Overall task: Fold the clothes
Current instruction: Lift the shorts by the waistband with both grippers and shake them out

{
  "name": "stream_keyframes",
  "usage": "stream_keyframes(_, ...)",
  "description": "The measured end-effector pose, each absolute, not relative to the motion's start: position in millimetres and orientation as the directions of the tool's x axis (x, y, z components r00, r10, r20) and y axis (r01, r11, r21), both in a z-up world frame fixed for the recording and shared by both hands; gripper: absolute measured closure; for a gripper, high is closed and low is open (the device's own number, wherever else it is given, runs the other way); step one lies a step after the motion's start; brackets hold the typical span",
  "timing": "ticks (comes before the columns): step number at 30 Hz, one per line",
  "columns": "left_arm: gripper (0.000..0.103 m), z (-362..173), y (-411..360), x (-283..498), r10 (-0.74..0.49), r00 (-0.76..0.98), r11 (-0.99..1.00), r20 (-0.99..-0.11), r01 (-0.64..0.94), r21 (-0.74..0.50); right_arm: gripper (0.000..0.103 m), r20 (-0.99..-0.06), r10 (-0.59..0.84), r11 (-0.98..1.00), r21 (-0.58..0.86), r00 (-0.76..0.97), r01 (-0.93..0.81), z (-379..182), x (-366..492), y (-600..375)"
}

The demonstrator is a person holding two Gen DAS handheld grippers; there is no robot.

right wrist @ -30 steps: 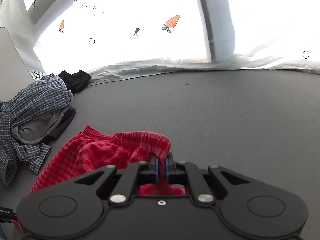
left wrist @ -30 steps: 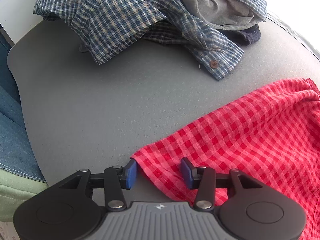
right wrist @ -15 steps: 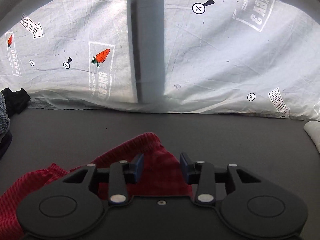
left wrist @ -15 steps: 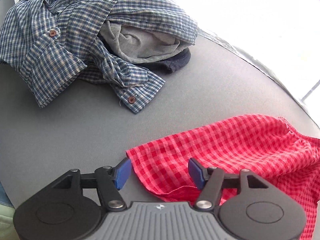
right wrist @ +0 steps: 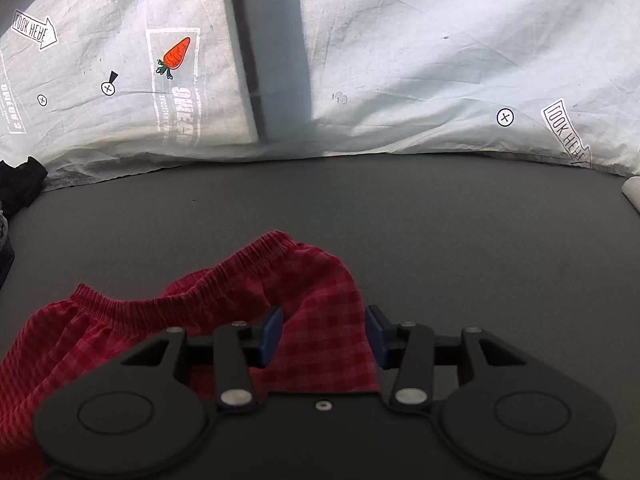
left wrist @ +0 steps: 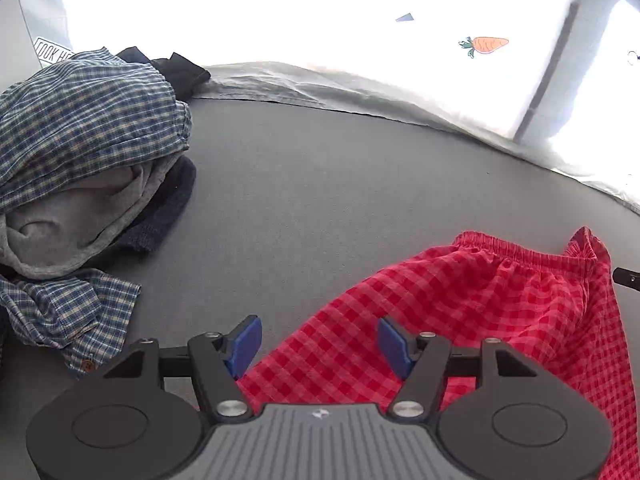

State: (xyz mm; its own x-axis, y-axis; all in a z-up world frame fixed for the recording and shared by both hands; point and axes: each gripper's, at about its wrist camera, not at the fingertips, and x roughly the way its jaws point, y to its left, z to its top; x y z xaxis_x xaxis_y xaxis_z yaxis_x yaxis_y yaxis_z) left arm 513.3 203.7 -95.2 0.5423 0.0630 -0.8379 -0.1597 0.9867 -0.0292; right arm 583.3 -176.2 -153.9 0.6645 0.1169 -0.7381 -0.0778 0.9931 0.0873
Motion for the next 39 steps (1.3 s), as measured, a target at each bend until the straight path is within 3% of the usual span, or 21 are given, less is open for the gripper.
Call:
stream_keyframes(6,0.037,-128,162,586,-0.061,0.494,0.997,-0.867,0.064,-0.034,0.051,-0.755,0.193,0.981,0.144,0.626,-0.129,-168,619,-177)
stream_keyframes(10,0.037,-147,131,612,-0.074,0.474,0.992,-0.877,0.129,-0.014,0.047,-0.776,0.201,0.978,0.125,0.598,-0.167,-185,639,-169)
stream_keyframes(11,0.036,-149,129,615,-0.080,0.482,0.991,-0.872,0.134,-0.017,0.048,-0.778,0.203,0.976,0.117,0.595,-0.181,-188,642,-167)
stream_keyframes(12,0.039,-151,127,617,-0.086,0.490,0.990,-0.867,0.138,-0.020,0.060,-0.775,0.217,0.973,0.119,0.594,-0.200,-190,644,-165)
stream_keyframes(13,0.044,-152,125,618,-0.093,0.495,0.990,-0.864,0.140,-0.027,0.069,-0.772,0.234,0.969,0.135,0.591,-0.207,-190,646,-165)
stream_keyframes(14,0.051,-150,127,618,-0.102,0.500,0.990,-0.860,0.137,-0.038,0.086,-0.769,0.252,0.965,0.154,0.587,-0.213,-190,647,-165)
stream_keyframes(15,0.070,-148,129,618,-0.114,0.504,0.990,-0.856,0.128,-0.057,0.094,-0.760,0.255,0.965,0.162,0.599,-0.204,-188,646,-166)
stream_keyframes(16,0.093,-147,131,617,-0.122,0.505,0.991,-0.854,0.110,-0.077,0.095,-0.746,0.248,0.968,0.160,0.617,-0.195,-185,643,-167)
stream_keyframes(17,0.099,-144,134,615,-0.117,0.512,0.993,-0.851,0.084,-0.085,0.097,-0.733,0.240,0.970,0.156,0.637,-0.186,-181,639,-168)
stream_keyframes(21,0.100,-113,139,604,-0.060,0.589,0.997,-0.806,-0.008,-0.080,0.098,-0.678,0.188,0.982,0.130,0.711,-0.135,-157,617,-173)
stream_keyframes(26,0.100,-37,133,571,-0.023,0.749,0.996,-0.662,-0.038,-0.078,0.098,-0.559,0.150,0.989,0.099,0.816,-0.114,-106,575,-179)
stream_keyframes(39,0.100,141,74,445,0.015,0.966,0.995,-0.256,-0.041,-0.095,0.099,-0.135,0.115,0.993,0.051,0.984,-0.109,61,455,-213)
